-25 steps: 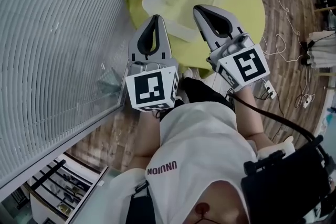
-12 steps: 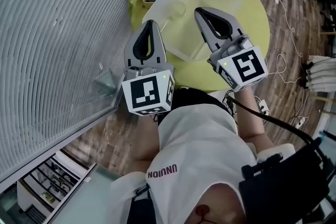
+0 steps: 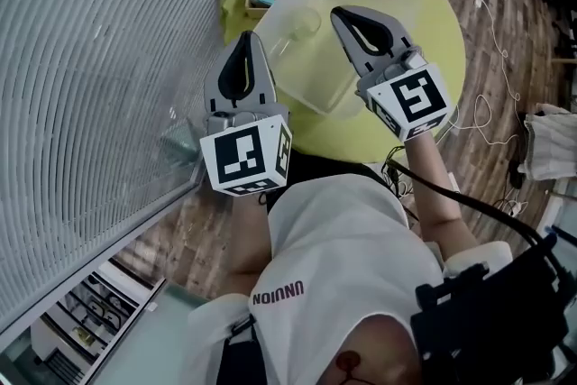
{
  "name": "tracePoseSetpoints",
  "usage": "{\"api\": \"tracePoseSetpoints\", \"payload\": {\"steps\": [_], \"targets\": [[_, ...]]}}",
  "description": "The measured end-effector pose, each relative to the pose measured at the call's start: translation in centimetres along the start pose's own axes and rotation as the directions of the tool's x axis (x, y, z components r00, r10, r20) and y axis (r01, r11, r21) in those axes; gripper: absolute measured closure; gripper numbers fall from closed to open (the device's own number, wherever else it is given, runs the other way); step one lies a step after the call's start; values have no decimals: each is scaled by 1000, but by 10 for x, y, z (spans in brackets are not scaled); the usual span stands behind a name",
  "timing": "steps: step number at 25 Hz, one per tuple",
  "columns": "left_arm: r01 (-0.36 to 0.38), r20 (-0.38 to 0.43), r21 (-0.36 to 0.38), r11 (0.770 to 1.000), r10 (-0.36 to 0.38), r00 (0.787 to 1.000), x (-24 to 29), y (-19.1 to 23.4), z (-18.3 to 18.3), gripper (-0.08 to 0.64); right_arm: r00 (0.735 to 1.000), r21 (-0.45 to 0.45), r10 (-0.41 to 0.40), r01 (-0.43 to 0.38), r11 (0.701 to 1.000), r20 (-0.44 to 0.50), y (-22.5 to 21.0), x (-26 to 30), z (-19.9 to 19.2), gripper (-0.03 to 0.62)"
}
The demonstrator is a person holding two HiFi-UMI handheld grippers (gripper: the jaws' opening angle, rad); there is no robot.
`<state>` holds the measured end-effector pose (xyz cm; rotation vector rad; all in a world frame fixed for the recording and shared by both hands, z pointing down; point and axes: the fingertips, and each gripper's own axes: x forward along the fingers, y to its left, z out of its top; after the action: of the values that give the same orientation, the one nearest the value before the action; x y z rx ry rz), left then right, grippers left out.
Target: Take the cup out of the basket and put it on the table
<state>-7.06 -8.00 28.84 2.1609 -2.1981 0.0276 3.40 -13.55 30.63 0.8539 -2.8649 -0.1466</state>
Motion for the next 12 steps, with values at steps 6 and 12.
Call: {"api": "tracePoseSetpoints", "payload": {"steps": [6, 12], "targets": [[16, -14, 9, 1000, -16, 1000, 24, 15, 9, 548, 998, 11, 23, -22, 1000, -56, -9, 27, -9, 572], [48, -55, 5, 999, -47, 997, 45, 36, -2, 548, 990, 34, 68, -64, 997, -124, -8, 55, -32, 572]]}}
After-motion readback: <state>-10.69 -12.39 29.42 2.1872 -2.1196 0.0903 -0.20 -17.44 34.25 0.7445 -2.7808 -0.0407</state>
